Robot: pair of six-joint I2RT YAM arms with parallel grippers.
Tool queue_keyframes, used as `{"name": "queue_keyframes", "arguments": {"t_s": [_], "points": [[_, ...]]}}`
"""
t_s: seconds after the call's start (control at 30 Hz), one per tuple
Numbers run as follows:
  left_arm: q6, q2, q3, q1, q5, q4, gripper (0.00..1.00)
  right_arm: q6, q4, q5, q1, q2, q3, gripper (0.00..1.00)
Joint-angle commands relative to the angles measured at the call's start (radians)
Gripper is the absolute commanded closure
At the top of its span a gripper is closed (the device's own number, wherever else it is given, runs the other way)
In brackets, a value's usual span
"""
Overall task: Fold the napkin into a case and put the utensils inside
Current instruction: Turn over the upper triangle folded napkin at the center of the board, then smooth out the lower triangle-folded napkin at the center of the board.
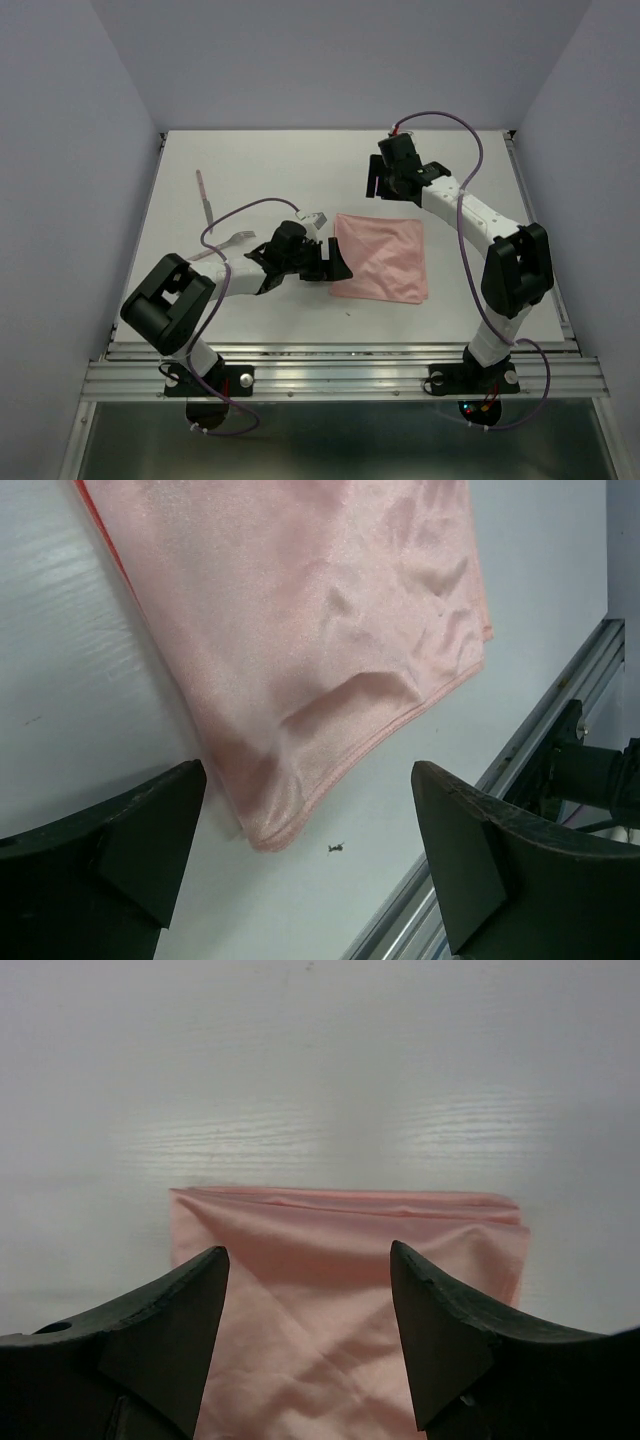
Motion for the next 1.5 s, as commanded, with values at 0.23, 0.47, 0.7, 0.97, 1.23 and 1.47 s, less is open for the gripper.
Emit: {"name": "queue_keyframes", "arguments": {"t_s": [0.23,0.47,0.7,0.97,1.23,1.47], "points": [[0.046,-0.068,0.207,0.047,-0.171,-0.23,0.18,0.044,0.053,0.027,-0.062,-0.148,-0.196,0.29],[0.0,0.159,0.437,0.119,-0.222,-0.331,0.36,0.045,0.053,0.036,-0.062,-0.215,-0.253,0.3],[-0.008,0.298,0.59,0.124,-0.2,-0.382,0.31,0.045,0.053,0.041,-0.073,-0.24,-0.3,0.31],[-0.005,0.4,0.661,0.124,-0.226,-0.425,0.35,0.045,0.057,0.028,-0.082,-0.246,-0.352,0.32],[-0.044,0.451,0.672,0.125,-0.231,-0.397,0.59,0.032,0.115,-0.062,-0.167,-0.226,-0.412,0.36],[-0.052,0.454,0.661,0.127,-0.231,-0.382,1.0,0.03,0.192,-0.234,-0.322,-0.171,-0.441,0.42]]}}
